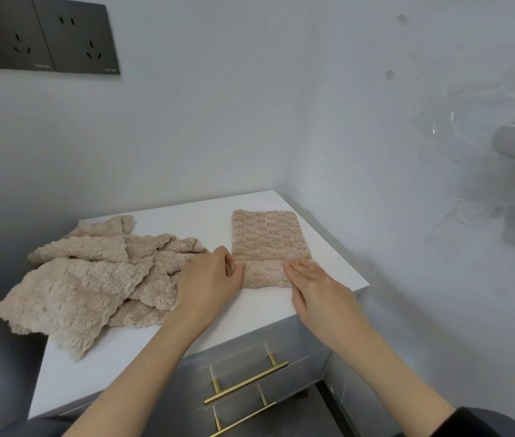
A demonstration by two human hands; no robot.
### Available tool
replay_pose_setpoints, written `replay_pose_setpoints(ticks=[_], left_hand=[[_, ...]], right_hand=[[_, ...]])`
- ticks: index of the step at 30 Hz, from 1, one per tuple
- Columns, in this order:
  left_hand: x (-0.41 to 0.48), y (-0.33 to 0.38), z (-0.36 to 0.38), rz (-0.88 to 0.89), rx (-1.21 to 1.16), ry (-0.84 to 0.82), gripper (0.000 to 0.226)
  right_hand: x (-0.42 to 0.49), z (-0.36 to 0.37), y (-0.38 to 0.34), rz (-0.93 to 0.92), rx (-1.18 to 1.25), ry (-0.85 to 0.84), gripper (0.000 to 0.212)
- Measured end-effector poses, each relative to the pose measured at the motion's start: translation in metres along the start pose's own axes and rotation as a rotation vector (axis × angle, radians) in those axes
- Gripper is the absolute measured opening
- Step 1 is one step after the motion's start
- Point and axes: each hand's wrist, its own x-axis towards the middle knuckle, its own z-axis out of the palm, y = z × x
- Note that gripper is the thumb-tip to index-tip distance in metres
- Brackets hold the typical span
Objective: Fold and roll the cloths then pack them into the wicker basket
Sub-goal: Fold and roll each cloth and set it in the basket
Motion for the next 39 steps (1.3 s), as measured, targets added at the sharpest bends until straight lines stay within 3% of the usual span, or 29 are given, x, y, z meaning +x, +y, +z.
replay_pose_setpoints(ticks=[4,7,9,14,19,24,30,32,35,39], left_hand=[[-0.004,0.000,-0.003,0.274,-0.053,0.052,0.009],[-0.006,-0.004,-0.007,0.494,0.058,0.020,0.019],[-0.007,-0.009,-0.009,0.543,0.113,-0.049,0.032],[-0.006,-0.013,-0.010,0.433,0.069,-0.119,0.038],[0.001,-0.009,-0.013,0.256,-0.175,-0.197,0.008],[0.007,-0.012,-0.011,0.125,-0.258,-0.279,0.037],[0.009,-0.009,0.000,-0.055,-0.254,-0.228,0.044],[0.010,-0.009,0.002,-0.066,-0.215,-0.193,0.043],[0.011,-0.008,0.003,-0.076,-0.183,-0.188,0.042],[0.013,-0.007,0.003,-0.074,-0.188,-0.193,0.042]], right_hand=[[0.001,-0.002,0.014,-0.007,0.029,-0.012,0.045],[0.002,-0.002,0.023,-0.026,0.075,-0.054,0.055],[0.002,-0.002,0.026,-0.037,0.110,-0.047,0.058],[0.010,-0.005,0.028,0.014,0.344,-0.017,0.040],[0.014,-0.019,0.030,0.180,0.589,-0.039,0.026],[0.017,-0.022,0.034,0.338,0.670,-0.004,0.011],[0.023,-0.015,0.024,0.539,0.508,0.139,0.016],[0.023,-0.014,0.017,0.494,0.337,0.219,0.014],[0.024,-0.013,0.003,0.233,0.140,0.352,0.025],[0.019,-0.002,-0.031,-0.075,0.055,0.305,0.052]])
